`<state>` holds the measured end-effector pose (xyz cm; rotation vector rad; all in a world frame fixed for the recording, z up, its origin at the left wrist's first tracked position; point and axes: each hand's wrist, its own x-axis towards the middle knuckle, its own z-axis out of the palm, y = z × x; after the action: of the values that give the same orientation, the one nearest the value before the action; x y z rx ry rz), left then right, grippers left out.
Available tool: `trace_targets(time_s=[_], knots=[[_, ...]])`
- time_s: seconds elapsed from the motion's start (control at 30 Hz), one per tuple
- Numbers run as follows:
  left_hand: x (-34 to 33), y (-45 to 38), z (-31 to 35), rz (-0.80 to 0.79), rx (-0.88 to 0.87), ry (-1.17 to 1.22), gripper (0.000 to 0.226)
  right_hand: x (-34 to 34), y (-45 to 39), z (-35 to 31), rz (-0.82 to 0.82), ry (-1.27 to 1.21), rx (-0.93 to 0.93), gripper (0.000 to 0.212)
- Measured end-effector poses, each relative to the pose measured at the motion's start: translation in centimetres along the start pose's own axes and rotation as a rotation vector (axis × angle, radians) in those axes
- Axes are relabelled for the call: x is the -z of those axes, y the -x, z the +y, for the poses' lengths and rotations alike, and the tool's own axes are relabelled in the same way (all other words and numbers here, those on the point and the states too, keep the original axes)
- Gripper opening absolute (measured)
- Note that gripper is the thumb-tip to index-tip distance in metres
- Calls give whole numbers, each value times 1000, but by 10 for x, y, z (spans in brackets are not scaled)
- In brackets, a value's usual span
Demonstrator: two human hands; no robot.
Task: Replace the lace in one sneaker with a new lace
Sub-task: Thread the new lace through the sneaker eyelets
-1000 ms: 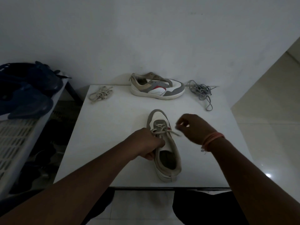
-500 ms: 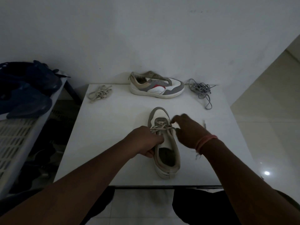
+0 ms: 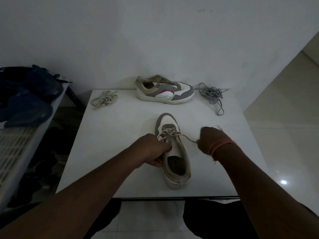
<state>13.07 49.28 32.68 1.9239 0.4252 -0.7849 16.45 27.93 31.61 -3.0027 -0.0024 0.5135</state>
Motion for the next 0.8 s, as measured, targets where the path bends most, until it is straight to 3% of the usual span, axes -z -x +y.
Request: trace_targets(time_s=[0.1,0.2,0.33,0.43,0.57,0.63,0.7,0.8], knots=[[1,1,1,5,-7,-6,26,5,-1,-20,-4,-267,155,15],[2,1,2,-3,4,-9,27,5,-3,-31,-23,-227,277,9],[2,4,5,-3,43,34,23,0,-4,-18,10,-10,123,6],[4,8,9,-16,74,86,19,1,-1,-7,-5,78,7,15],[9,8,13,-2,68,111,36,6,-5,-12,-26,-215,145,13],[15,0,11,152,-22,3,42,12,-6,-20,-7,-366,205,12],[18,-10,4,300,-180,-267,33,10,-6,-27,-38,-351,293,11],[13,-17,-9,230,-273,-537,33,1,-5,-33,-58,-289,334,17]])
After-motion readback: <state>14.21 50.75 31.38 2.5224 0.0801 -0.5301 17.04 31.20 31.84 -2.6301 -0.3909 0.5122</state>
